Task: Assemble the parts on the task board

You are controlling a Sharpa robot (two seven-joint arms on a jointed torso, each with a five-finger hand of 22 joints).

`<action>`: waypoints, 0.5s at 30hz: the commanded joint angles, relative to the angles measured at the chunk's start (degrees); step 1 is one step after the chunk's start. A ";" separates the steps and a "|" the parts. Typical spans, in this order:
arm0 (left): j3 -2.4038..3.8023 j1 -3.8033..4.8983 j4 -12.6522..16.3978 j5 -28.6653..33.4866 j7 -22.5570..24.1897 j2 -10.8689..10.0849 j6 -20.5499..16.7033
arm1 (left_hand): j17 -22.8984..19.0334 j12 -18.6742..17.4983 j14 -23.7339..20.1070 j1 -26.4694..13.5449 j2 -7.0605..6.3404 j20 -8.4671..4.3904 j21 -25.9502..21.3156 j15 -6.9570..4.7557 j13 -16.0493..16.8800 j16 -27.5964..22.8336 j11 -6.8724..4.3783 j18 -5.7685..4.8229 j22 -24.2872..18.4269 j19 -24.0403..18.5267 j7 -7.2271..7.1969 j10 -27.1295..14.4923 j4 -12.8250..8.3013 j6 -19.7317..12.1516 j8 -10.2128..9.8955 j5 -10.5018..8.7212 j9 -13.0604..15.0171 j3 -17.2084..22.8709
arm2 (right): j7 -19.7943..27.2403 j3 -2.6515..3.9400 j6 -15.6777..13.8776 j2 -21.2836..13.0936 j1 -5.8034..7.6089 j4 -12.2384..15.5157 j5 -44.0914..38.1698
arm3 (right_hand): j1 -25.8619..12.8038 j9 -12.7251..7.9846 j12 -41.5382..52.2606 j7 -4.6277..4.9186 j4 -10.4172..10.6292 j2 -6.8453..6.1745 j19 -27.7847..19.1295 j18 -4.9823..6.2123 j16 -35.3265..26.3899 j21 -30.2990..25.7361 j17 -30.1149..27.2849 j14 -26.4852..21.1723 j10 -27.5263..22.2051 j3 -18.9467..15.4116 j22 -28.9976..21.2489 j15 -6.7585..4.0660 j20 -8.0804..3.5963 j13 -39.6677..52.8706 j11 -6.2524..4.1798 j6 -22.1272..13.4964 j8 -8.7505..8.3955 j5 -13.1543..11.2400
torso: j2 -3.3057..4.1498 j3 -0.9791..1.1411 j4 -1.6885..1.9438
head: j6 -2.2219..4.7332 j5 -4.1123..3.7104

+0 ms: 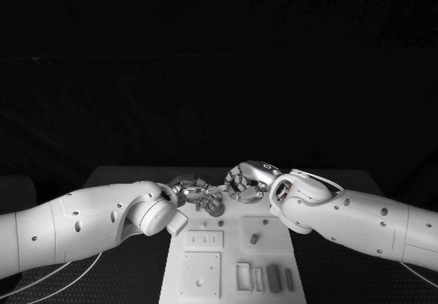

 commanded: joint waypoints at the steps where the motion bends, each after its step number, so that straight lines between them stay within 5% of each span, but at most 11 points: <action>1: 0.03 0.07 0.38 0.62 0.04 0.31 0.43 | 0.09 0.13 0.39 0.70 0.30 -0.37 0.39 -0.02 0.09 0.33 -0.10 0.62 0.87 -0.17 -0.10 0.51 -0.09 0.45 0.40 -0.17 0.06 0.18 | -0.81 0.02 0.25 0.49 -0.01 0.01 -1.50 | -0.71 3.93 -0.39 1.76 -0.11 -0.08 0.43 0.95 -0.09 0.23 -0.09 0.53 0.45 0.31 -0.08 -0.07 -0.02 -0.06 0.12 3.20 1.56 -0.05 | 0.08 0.05 0.06 | -0.04 -0.15; 11: 0.02 0.07 0.13 1.17 0.43 0.79 1.04 | 0.41 0.56 0.29 2.87 1.24 -0.42 0.61 -0.06 0.58 0.45 -0.49 0.45 0.88 -0.40 -0.08 1.48 -0.14 1.97 1.04 -0.12 0.13 -0.04 | -0.79 0.02 0.63 1.39 -0.13 -0.26 -1.87 | -0.78 3.98 -0.44 1.74 -0.15 -0.13 0.52 0.95 -0.11 0.22 -0.11 0.61 0.54 0.49 -0.13 -0.10 -0.07 -0.08 0.09 3.25 1.54 -0.05 | 0.06 0.05 0.24 | -0.22 -0.26; 15: 0.02 0.07 0.09 1.56 1.01 0.73 0.42 | 0.48 0.46 0.25 3.52 1.65 -0.44 0.64 -0.07 0.61 0.45 -0.48 0.41 0.85 -0.47 -0.06 1.38 -0.15 1.83 0.88 -0.10 0.01 -0.10 | -0.69 0.02 0.92 1.66 -0.47 -0.31 -1.86 | -0.82 3.99 -0.46 1.74 -0.16 -0.14 0.55 0.95 -0.13 0.22 -0.11 0.64 0.57 0.56 -0.15 -0.11 -0.09 -0.08 0.08 3.26 1.52 -0.05 | 0.09 0.09 0.01 | -0.27 -0.16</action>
